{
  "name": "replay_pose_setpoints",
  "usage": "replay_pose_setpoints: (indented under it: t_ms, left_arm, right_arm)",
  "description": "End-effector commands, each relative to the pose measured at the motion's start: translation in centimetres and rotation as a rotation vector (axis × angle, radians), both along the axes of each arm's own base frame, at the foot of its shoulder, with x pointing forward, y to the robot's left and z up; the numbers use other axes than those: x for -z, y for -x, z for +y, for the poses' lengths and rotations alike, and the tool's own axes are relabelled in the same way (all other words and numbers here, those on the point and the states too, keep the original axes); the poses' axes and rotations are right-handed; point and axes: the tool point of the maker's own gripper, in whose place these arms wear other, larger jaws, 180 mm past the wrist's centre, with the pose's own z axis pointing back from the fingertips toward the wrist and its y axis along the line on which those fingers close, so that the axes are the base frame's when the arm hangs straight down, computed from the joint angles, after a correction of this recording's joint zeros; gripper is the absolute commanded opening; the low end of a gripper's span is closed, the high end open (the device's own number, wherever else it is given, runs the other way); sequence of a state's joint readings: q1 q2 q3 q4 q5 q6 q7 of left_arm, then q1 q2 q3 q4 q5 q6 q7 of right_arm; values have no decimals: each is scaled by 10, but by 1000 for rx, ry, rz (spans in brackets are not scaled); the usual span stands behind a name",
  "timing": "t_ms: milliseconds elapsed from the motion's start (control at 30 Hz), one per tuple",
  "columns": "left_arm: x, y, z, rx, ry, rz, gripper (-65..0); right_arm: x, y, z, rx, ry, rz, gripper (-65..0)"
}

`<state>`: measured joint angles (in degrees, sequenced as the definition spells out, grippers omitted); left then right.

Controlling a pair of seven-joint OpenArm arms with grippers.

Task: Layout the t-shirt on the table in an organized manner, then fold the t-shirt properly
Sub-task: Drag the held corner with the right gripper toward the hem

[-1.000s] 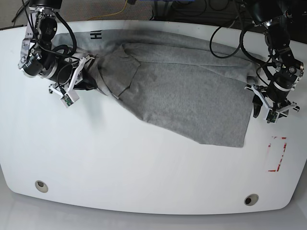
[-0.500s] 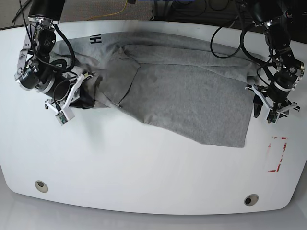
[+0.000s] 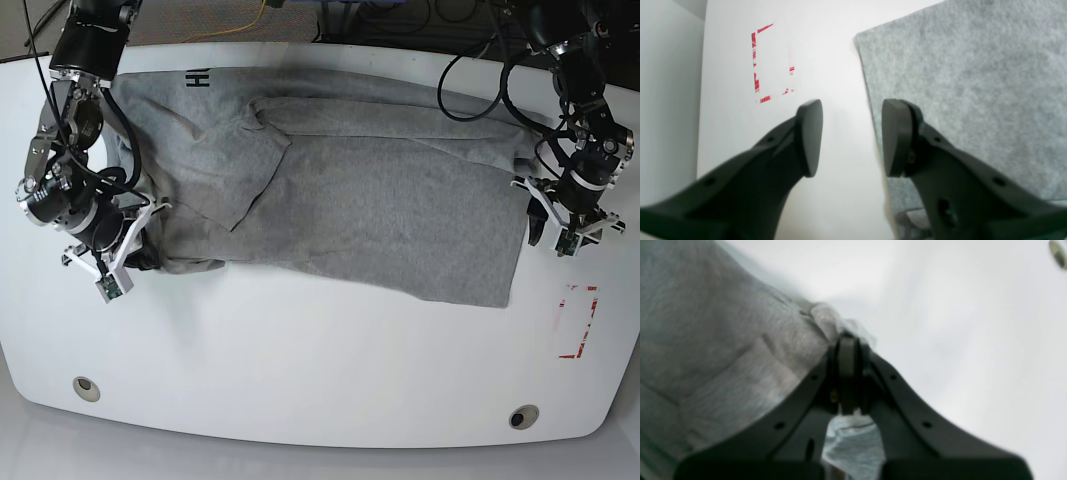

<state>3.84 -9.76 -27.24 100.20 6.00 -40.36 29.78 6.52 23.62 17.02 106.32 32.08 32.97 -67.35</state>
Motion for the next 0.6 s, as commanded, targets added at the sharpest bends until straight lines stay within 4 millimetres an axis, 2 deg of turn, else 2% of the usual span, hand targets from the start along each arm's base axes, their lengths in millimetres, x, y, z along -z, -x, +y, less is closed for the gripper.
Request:
replay_pose_setpoints:
  t_ms: [0,200,400,567]
  left_arm:
    - [-13,-4,1,8,-4,-45,-383]
    - [-10,-2,1,9,-4,-38,-383]
    - [-11,-2,1,8,-4,-38,-383]
    - [-11,-2,1,8,-4,-38,-383]
  right_arm:
    - [-24,-15,5,-27,11,-82,-650]
    - [-26,-22,9,-37,10,-95,-650]
    - [5,-45,-7,52,-28,-85,-650]
    - [28,-56,-22,105,-10,-68,-650]
